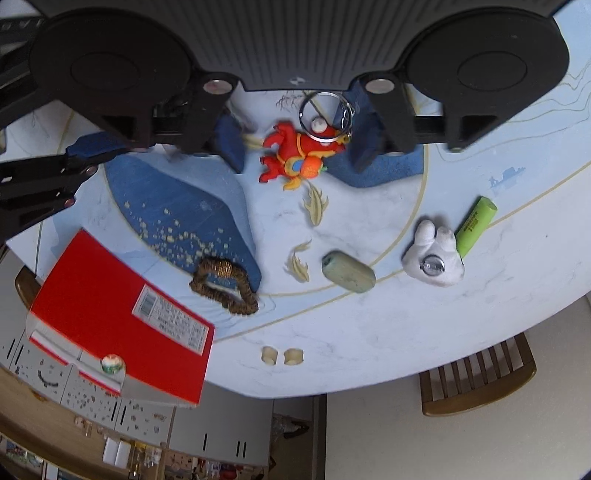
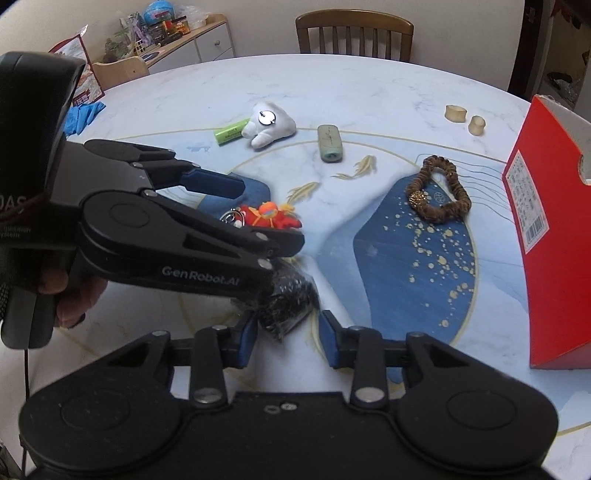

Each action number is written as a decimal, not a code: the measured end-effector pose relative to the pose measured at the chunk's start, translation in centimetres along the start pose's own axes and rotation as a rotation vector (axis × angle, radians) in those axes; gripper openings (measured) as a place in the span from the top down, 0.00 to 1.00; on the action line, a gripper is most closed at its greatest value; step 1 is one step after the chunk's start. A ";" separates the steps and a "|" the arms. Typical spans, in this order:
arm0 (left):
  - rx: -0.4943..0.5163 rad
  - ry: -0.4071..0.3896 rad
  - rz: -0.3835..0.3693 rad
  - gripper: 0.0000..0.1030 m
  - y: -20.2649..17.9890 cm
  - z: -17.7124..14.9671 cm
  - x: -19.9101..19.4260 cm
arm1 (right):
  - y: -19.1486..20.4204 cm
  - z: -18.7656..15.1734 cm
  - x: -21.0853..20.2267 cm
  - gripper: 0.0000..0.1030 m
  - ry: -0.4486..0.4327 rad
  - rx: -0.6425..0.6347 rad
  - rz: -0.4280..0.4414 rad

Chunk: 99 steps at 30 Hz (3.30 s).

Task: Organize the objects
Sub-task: 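Grasp the red dragon keychain with the left gripper while the right grasps the black bag, then carry the keychain and black bag into the red box and open both grippers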

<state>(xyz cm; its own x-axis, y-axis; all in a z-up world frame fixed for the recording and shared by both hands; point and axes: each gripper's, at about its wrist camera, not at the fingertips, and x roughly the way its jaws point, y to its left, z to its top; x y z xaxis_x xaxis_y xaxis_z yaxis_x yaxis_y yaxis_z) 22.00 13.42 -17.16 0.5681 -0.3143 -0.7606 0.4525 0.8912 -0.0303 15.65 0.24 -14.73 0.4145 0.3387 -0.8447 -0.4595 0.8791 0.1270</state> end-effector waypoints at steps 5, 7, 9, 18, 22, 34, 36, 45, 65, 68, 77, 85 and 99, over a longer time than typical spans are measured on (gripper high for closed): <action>0.002 0.006 -0.004 0.53 -0.1 0.0 -0.1 | -0.4 -0.1 -0.5 0.72 -0.009 -0.014 0.006; -0.002 0.012 -0.003 0.53 0.0 0.1 -0.1 | -0.5 -0.1 -0.7 0.72 -0.012 -0.028 0.016; -0.006 0.016 -0.001 0.54 -0.1 0.2 0.0 | -0.7 0.1 -0.9 0.67 -0.014 -0.020 0.036; -0.106 0.022 -0.029 0.55 1.3 0.5 -0.2 | -0.4 1.3 -0.2 0.36 -0.032 0.031 0.090; -0.113 0.025 -0.030 0.55 1.4 0.5 -0.2 | 0.0 1.8 1.1 0.34 -0.015 0.076 0.077; -0.088 0.036 0.016 0.56 0.4 0.3 -0.3 | 0.3 1.8 0.6 0.64 0.009 -0.012 -0.030; -0.106 0.040 0.013 0.56 0.2 0.4 -0.5 | -0.1 1.7 0.0 0.64 0.018 -0.027 -0.044; -0.159 0.020 0.024 0.56 -1.7 2.0 -3.0 | -4.9 2.0 -6.4 0.64 -0.037 0.017 -0.029; -0.109 -0.063 0.020 0.56 -12.9 11.4 -6.4 | -19.5 1.0 -16.6 0.64 -0.184 0.076 -0.075; -0.090 -0.064 0.008 0.56 -14.9 13.0 -5.6 | -22.3 1.0 -17.6 0.64 -0.203 0.100 -0.091; -0.004 -0.053 -0.028 0.56 -21.0 16.9 -2.8 | -29.3 2.0 -18.9 0.63 -0.230 0.135 -0.129; 0.029 0.042 -0.039 0.56 -24.6 18.9 2.1 | -31.9 2.2 -16.6 0.63 -0.159 0.124 -0.116; 0.063 0.187 0.012 0.56 -26.8 19.1 9.0 | -33.4 1.7 -11.3 0.63 -0.035 0.074 -0.105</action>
<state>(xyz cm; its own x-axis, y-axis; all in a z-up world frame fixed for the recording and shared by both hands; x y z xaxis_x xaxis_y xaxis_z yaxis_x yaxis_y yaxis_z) 28.12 -19.50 -10.83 0.4387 -0.2321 -0.8682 0.4918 0.8705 0.0158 27.68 -32.39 -8.52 0.4847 0.2538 -0.8371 -0.3537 0.9321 0.0779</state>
